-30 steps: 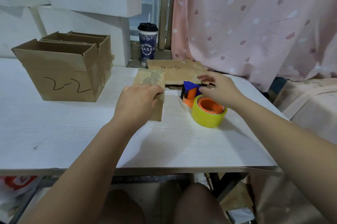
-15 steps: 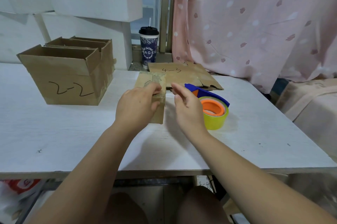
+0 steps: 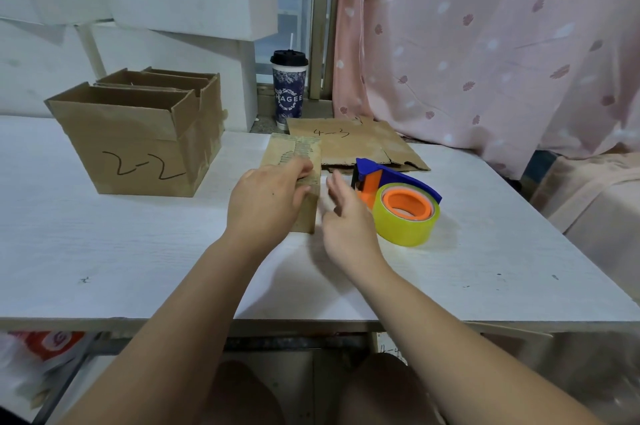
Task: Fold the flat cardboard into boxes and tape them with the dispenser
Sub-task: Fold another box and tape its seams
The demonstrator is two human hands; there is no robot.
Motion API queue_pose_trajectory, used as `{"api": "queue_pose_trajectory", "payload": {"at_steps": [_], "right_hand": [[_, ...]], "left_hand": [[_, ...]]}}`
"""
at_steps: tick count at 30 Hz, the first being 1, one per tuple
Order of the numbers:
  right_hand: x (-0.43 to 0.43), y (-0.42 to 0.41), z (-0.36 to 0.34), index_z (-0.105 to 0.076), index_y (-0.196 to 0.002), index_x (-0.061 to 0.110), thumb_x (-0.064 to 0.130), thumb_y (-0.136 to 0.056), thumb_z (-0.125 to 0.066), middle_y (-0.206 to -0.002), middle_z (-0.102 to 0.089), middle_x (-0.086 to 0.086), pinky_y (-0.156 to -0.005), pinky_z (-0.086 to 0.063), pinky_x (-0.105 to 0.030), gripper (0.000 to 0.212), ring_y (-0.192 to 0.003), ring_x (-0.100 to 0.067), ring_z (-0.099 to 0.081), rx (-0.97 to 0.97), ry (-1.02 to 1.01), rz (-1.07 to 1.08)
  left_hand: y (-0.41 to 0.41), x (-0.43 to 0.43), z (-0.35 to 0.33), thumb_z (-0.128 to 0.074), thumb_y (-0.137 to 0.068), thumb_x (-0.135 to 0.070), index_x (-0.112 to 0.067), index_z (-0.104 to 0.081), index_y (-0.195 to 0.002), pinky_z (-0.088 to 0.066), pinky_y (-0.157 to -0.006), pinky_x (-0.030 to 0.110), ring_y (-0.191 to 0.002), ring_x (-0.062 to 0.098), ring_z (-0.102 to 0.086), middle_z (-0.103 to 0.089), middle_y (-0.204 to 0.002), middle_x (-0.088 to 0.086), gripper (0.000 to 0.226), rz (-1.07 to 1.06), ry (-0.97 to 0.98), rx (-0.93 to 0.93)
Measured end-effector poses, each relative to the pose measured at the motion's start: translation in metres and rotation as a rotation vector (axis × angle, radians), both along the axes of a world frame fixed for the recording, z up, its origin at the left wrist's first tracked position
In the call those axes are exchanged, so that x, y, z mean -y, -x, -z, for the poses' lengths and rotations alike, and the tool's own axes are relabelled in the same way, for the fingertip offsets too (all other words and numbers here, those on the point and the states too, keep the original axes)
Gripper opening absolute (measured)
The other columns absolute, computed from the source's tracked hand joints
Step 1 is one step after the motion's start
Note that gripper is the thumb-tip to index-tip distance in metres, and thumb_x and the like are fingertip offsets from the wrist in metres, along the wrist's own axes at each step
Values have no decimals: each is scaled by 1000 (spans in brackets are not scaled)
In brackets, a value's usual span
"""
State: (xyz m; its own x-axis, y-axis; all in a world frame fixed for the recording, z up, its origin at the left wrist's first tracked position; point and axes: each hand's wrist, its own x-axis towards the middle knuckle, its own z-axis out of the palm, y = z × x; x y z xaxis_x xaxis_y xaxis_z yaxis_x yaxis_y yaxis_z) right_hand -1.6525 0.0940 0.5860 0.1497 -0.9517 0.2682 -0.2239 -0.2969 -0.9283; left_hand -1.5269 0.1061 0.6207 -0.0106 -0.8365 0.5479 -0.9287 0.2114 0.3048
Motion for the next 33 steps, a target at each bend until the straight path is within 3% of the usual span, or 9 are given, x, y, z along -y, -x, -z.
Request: {"api": "queue_pose_trajectory", "payload": {"at_steps": [6, 8, 11, 15, 18, 20, 23, 28, 33], "right_hand": [[16, 7, -12, -48, -139, 17, -2, -95, -38, -138, -53, 7, -101, -28, -4, 49, -126, 2, -43, -188, 291, -41], [20, 10, -11, -51, -136, 14, -3, -95, -38, -134, -57, 3, -102, -31, -10, 46, -126, -7, -48, -239, 336, -42], [22, 14, -8, -57, -130, 12, -5, -93, -41, -131, -60, 0, -99, -28, -3, 44, -122, -4, -48, -309, 433, -24], [24, 17, -3, -62, -123, 8, -10, -92, -42, -134, -57, -1, -105, -28, -7, 41, -122, 8, -39, -290, 485, -43], [26, 16, 0, -63, -122, 10, -7, -94, -44, -131, -53, 10, -104, -30, -7, 38, -123, 12, -38, -238, 466, -58], [28, 16, 2, -63, -122, 12, -4, -95, -46, -130, -51, 14, -103, -32, -7, 36, -123, 14, -39, -212, 456, -63], [30, 18, 3, -63, -123, 15, -1, -95, -47, -129, -51, 18, -102, -32, -7, 36, -121, 21, -39, -171, 423, -83], [31, 19, 5, -63, -122, 18, 0, -93, -51, -127, -49, 28, -97, -36, -6, 36, -122, 17, -41, -132, 399, -125], [32, 18, 5, -64, -119, 20, 2, -92, -56, -124, -50, 31, -101, -40, -14, 34, -123, 11, -46, -106, 401, -119]], "left_hand": [[-6, -7, -5, -56, -81, -4, -18, -52, -129, -41, -95, 35, -108, 22, -55, -63, -120, -2, 50, 190, -24, -79], [-13, -8, 0, -60, -82, -1, -12, -55, -128, -34, -102, 30, -116, 25, -51, -57, -128, 5, 48, 180, 45, -54], [-22, -11, 11, -68, -79, 0, -3, -59, -121, -25, -102, 21, -115, 32, -50, -56, -127, 15, 43, 93, 213, -83], [-33, -14, 21, -58, -79, -2, -13, -54, -127, -41, -98, 25, -112, 13, -51, -56, -120, -5, 49, 136, 131, -365], [-42, -15, 23, -42, -78, 7, -30, -59, -116, -46, -88, 13, -109, -3, -55, -59, -114, -21, 55, 205, 73, -648], [-49, -12, 24, -40, -85, 14, -34, -64, -103, -48, -81, 13, -105, -3, -59, -64, -113, -16, 57, 216, 60, -775], [-54, -6, 29, -50, -91, 7, -31, -69, -96, -48, -93, 24, -111, 2, -59, -66, -114, -11, 43, 252, 36, -883], [-52, -5, 33, -57, -90, -1, -45, -62, -105, -44, -91, 10, -107, -2, -58, -57, -115, -32, 47, 172, 96, -730], [-49, -2, 34, -54, -92, -2, -24, -61, -122, -43, -92, 12, -112, 3, -55, -44, -123, -31, 38, 146, 141, -539]]}}
